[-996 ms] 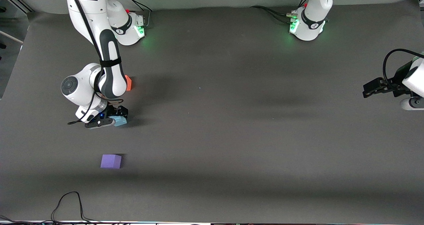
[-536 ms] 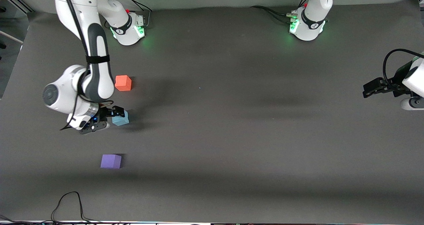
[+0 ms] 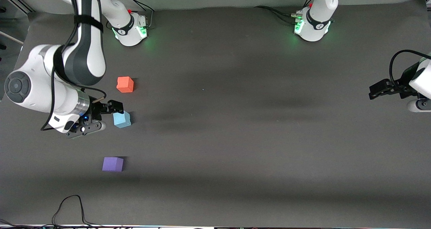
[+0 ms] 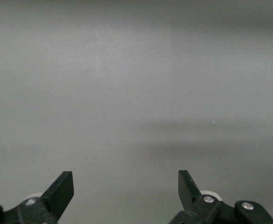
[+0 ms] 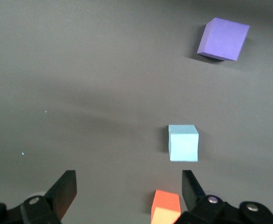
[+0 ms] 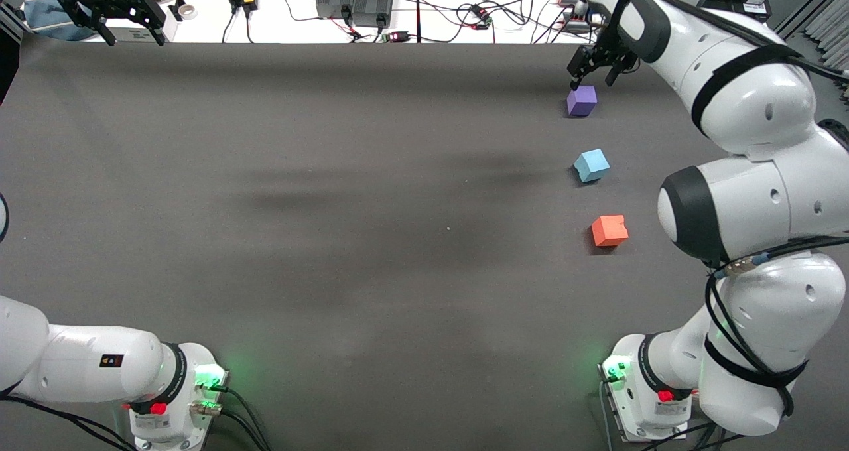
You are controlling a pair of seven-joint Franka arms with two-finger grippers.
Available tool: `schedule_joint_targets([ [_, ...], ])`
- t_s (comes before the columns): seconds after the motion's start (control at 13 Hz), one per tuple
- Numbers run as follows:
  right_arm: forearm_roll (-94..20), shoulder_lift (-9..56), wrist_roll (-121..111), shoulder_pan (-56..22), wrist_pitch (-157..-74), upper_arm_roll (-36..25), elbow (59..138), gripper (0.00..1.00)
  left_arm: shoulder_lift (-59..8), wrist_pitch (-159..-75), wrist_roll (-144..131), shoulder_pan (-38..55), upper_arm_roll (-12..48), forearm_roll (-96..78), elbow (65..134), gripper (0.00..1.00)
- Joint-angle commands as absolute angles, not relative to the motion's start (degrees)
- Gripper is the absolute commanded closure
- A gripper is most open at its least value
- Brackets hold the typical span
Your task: Place blue block between orange and purple blocks
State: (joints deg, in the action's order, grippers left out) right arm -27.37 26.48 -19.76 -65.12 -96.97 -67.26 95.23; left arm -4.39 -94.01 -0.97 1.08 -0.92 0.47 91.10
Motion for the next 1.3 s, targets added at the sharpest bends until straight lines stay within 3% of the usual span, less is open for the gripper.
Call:
schedule_joint_targets([
  [0.0, -22.5, 23.4, -16.2, -64.0, -91.9, -66.6, 89.8, 0.0, -3.6, -93.3, -0.5, 1.0, -0.9, 1.1, 91.6, 0.0],
  [0.31, -20.6, 20.8, -14.5, -59.0, -89.5, -62.3, 86.7, 0.0, -3.6, -93.3, -0.5, 1.0, -0.8, 1.1, 91.6, 0.0],
  [0.69, -8.1, 11.2, -6.3, -40.7, -91.3, -36.5, 87.3, 0.0, -3.6, -93.3, -0.4, 1.0, -0.9, 1.1, 91.6, 0.0],
  [1.23, -4.4, 2.8, -5.6, -21.8, -95.0, -18.7, 94.0, 0.0, -3.7, -93.3, -0.4, 1.0, -0.9, 1.1, 91.6, 0.0],
])
